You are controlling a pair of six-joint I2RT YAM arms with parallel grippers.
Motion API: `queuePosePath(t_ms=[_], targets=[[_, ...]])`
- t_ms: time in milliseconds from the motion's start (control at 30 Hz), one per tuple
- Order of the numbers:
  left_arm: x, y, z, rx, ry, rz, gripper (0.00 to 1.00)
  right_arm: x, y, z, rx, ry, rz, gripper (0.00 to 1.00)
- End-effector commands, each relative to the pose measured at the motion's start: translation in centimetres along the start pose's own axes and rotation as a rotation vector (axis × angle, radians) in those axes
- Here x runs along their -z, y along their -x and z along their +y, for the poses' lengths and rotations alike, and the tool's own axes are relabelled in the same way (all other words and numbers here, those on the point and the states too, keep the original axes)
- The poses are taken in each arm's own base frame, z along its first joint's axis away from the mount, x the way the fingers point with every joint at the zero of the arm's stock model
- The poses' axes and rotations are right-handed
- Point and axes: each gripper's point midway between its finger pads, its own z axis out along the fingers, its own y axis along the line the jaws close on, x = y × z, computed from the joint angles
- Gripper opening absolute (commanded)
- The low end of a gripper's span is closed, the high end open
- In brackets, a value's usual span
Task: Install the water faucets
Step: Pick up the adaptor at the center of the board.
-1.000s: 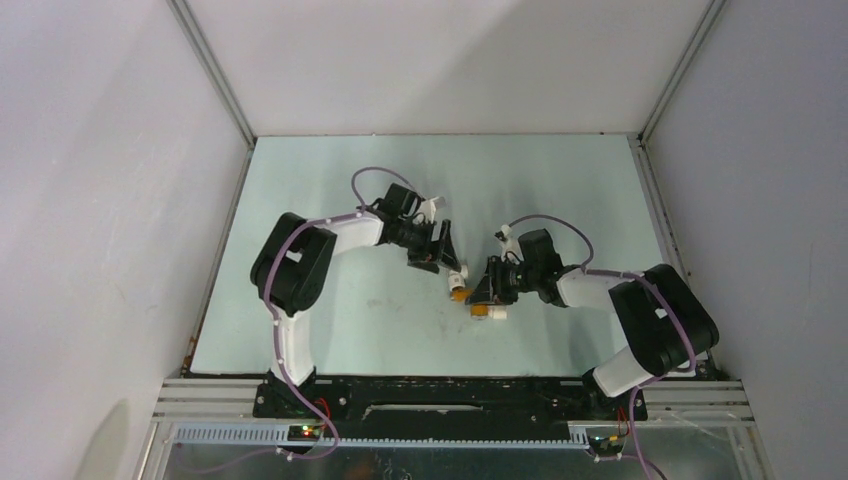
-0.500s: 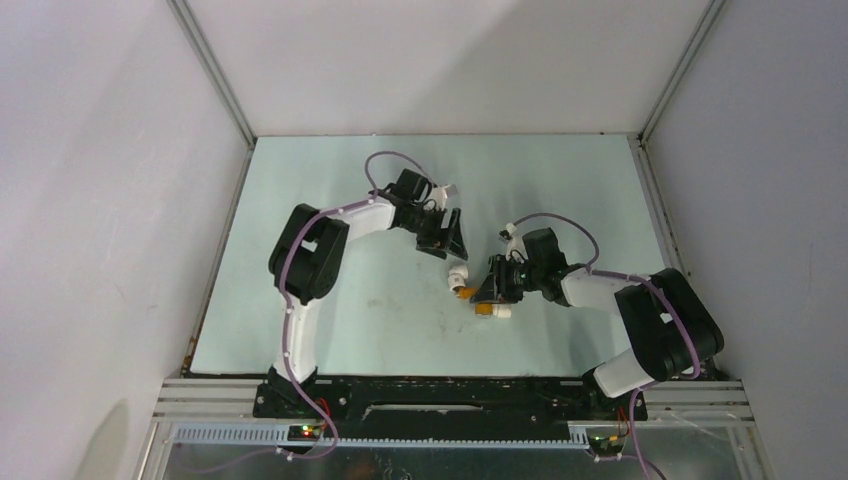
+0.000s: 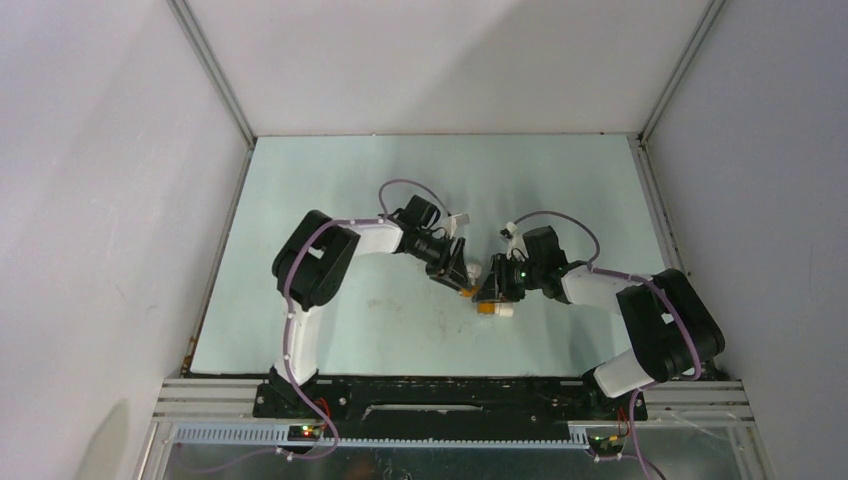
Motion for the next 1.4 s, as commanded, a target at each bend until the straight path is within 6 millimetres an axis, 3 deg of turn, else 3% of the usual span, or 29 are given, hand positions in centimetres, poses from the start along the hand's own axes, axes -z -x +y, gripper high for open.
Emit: queuePosePath(t_ms=[0,100,233,333,633,933,1367], targets=[[-0.1,-1.0,0.0,0.021,0.033,-0.021,0.56,0.4,1.3,-1.3,0.030,-0.087,-0.047,0.00],[-0.1,-0.1,0.2,0.031,0.058,-0.071,0.56,0.4,1.1,-1.2,0.035,-0.090,-0.043,0.00],[0.5,1.6,1.3,0.031,0.158,-0.124,0.80,0.6,0.5,-1.4,0.036,-0.101,-0.025,0.00],[1.0,3.3,1.9,0.049,0.188,-0.166,0.83,0.7,0.5,-1.4,0.036,-0.106,-0.023,0.00],[2.9,5.2,5.2,0.077,0.343,-0.187,0.82,1.2,0.4,-1.4,0.041,-0.117,-0.025,0.00],[0.9,6.4,4.4,0.047,0.244,-0.130,0.81,1.2,1.3,-1.4,0.030,-0.111,-0.058,0.00],[-2.2,3.0,3.5,0.070,0.179,0.001,0.60,0.9,2.4,-1.8,0.029,-0.127,-0.059,0.00]])
